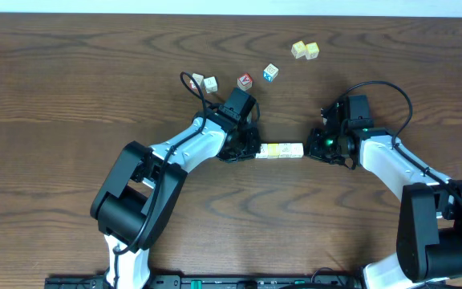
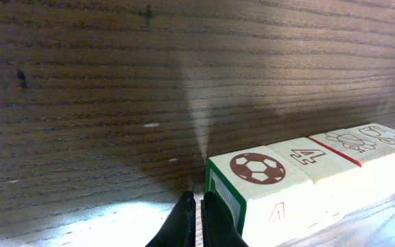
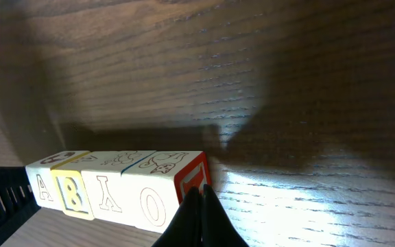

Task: Lift 4 blocks
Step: 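Lower the four-block row onto the table with both grippers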

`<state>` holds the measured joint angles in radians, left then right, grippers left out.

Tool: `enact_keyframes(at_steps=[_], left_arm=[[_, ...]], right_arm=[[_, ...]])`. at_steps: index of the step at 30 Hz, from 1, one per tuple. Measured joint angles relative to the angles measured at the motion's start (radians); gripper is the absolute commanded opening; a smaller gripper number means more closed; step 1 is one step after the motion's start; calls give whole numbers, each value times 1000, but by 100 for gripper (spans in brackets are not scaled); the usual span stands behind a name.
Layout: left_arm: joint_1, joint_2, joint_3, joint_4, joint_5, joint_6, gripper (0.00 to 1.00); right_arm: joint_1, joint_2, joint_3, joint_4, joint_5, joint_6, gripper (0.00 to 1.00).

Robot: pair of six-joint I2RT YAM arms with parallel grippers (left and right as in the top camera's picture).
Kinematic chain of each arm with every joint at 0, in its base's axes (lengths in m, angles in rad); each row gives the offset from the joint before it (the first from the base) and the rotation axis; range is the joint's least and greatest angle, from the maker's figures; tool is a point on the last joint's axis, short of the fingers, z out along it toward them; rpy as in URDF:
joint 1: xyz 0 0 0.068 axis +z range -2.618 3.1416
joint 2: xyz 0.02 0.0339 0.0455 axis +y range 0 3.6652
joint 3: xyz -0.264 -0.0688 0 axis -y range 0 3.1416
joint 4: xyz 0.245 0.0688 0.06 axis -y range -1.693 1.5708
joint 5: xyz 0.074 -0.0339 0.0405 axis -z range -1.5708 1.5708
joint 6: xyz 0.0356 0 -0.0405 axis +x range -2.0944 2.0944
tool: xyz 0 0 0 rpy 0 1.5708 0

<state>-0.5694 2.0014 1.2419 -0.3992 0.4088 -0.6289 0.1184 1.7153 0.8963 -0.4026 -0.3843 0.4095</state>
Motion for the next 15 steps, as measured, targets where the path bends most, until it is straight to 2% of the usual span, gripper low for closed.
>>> enact_keyframes(at_steps=[15], left_arm=[[-13, 0, 0, -25, -51, 0, 7]], right_arm=[[7, 0, 0, -8, -2, 1, 1]])
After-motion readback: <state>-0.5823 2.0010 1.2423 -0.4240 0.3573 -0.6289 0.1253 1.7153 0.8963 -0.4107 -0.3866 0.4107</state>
